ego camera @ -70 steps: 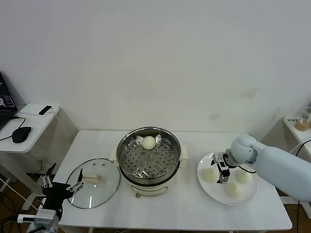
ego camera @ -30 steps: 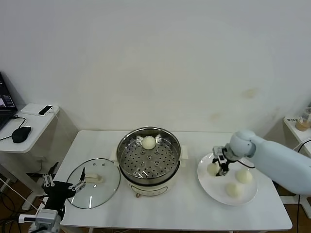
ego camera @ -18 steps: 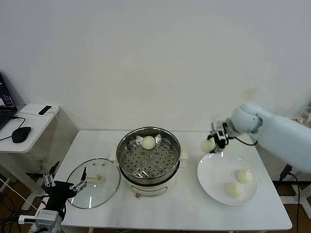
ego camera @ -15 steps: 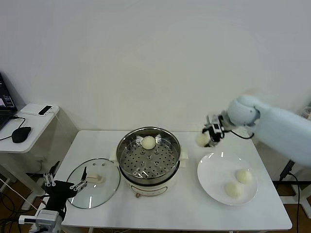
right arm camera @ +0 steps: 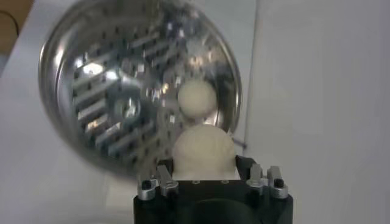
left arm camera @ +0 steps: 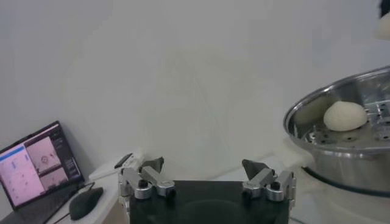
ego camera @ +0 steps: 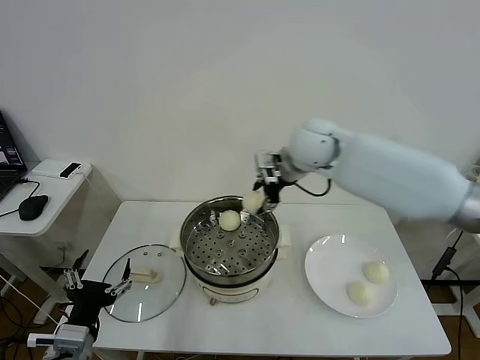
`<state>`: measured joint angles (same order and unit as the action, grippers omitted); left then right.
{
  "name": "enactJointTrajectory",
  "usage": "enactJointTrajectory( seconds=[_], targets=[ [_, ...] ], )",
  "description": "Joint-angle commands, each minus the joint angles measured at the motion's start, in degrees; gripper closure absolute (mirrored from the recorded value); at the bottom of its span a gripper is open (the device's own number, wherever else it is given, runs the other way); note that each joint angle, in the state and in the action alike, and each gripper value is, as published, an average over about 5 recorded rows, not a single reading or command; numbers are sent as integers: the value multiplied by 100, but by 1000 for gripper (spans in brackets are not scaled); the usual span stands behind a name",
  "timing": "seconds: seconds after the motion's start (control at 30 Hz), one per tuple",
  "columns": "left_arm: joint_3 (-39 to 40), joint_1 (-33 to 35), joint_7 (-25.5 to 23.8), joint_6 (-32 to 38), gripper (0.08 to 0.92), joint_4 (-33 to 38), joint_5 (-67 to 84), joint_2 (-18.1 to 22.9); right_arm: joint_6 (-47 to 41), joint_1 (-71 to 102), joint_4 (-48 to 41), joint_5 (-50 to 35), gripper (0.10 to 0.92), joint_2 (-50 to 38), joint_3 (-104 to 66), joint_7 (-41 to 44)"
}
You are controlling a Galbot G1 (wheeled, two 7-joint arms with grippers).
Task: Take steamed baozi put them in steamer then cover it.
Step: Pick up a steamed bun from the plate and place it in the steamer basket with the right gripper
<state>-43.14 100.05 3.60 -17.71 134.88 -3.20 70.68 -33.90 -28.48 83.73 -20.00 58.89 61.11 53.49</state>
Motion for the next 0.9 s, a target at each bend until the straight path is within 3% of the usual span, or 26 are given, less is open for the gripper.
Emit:
enactJointTrajectory(
  seconds=[0.03,0.9],
  targets=[
    [-61,10,0,7,177,-23,-4,4,-398,317,-607,-660,389,1517,237,-381],
    [-67,-71,4,32,177,-46,22,62,-772,836,-1470,-488,382,2254,505,-913]
  ],
)
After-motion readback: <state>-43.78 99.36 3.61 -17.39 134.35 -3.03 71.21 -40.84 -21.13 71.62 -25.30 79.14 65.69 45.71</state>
